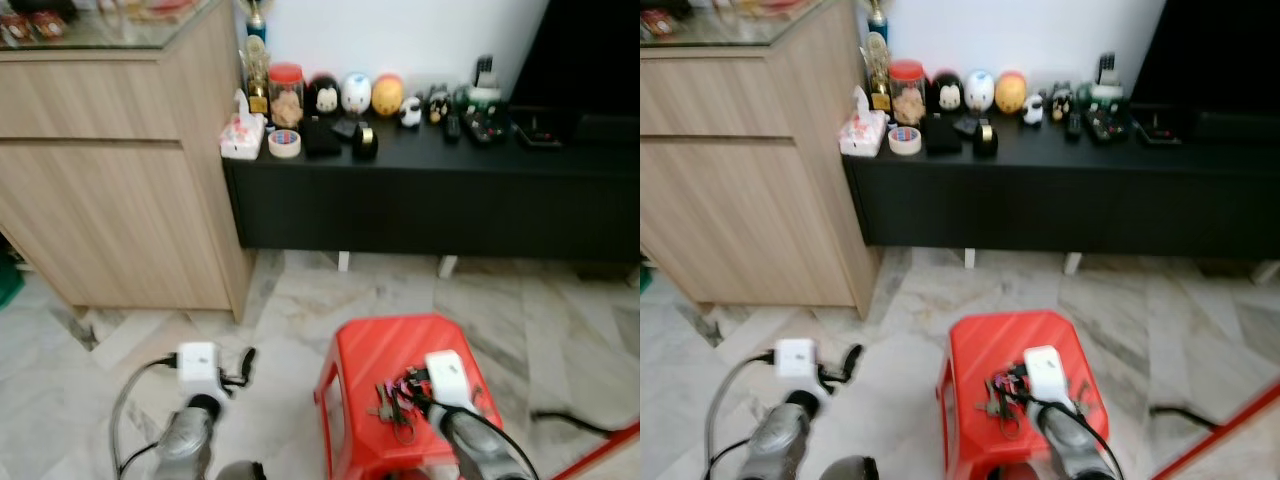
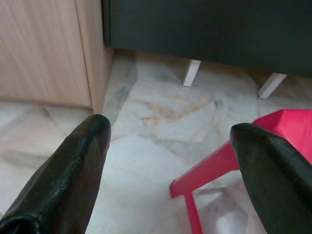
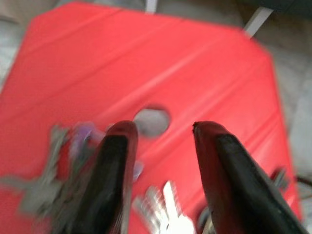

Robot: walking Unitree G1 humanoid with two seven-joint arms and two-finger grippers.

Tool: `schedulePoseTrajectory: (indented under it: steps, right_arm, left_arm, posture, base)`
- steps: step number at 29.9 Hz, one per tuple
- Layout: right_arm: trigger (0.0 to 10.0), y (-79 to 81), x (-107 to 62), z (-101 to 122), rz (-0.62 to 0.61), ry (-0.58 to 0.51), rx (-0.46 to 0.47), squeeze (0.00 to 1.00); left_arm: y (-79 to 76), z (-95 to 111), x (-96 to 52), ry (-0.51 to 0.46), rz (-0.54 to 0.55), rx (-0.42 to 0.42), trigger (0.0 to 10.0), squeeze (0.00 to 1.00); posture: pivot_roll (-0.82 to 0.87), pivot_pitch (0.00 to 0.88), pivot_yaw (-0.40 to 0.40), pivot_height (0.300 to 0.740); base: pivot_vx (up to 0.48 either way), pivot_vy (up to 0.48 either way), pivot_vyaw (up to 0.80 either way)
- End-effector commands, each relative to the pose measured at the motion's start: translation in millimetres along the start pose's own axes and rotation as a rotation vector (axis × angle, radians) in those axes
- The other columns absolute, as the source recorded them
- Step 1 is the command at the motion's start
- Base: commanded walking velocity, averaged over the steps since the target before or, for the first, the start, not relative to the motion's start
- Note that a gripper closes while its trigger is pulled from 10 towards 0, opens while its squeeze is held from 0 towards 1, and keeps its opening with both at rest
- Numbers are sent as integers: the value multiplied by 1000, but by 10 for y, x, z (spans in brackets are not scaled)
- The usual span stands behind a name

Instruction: Hang keys on a hook

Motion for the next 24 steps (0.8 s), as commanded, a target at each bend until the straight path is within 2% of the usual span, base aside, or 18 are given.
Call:
schedulePoseTrajectory:
  steps: [1,9,15,16,24]
  right_arm:
    - [10000,101,13,-19,30,13,13,0]
    - [10000,161,-15,-184,105,117,-59,0]
    - [10000,156,-34,-240,124,143,-75,0]
    - [10000,150,-35,-239,123,141,-75,1000]
    - [10000,156,-13,-168,119,116,-70,1000]
  left_arm:
    - [87,-69,-52,24,20,6,10000,0]
    - [84,-80,-63,25,16,5,10000,0]
    - [81,-94,-72,30,15,7,10000,0]
    - [80,-97,-75,31,14,7,10000,0]
    - [82,-100,-80,30,13,8,10000,0]
  posture:
    - [62,26,-53,619]
    - [63,38,-54,619]
    - [64,41,-52,619]
    - [64,41,-52,619]
    - [68,49,-52,619]
  base:
    - [0,0,0]
    - [0,0,0]
    - [0,0,0]
    - [0,0,0]
    - [0,0,0]
Point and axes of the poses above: a point about 5 cm out from each wrist's last joint towards the gripper, its own x axis pointing out of the wrist towards the gripper, its own z axis along the axis of the wrist's last joint, y = z × x, the point moved 2 cm from there along x, pointing out of the wrist towards the gripper, and after that the axes turned 9 degrees about x, right-handed, at the moved point
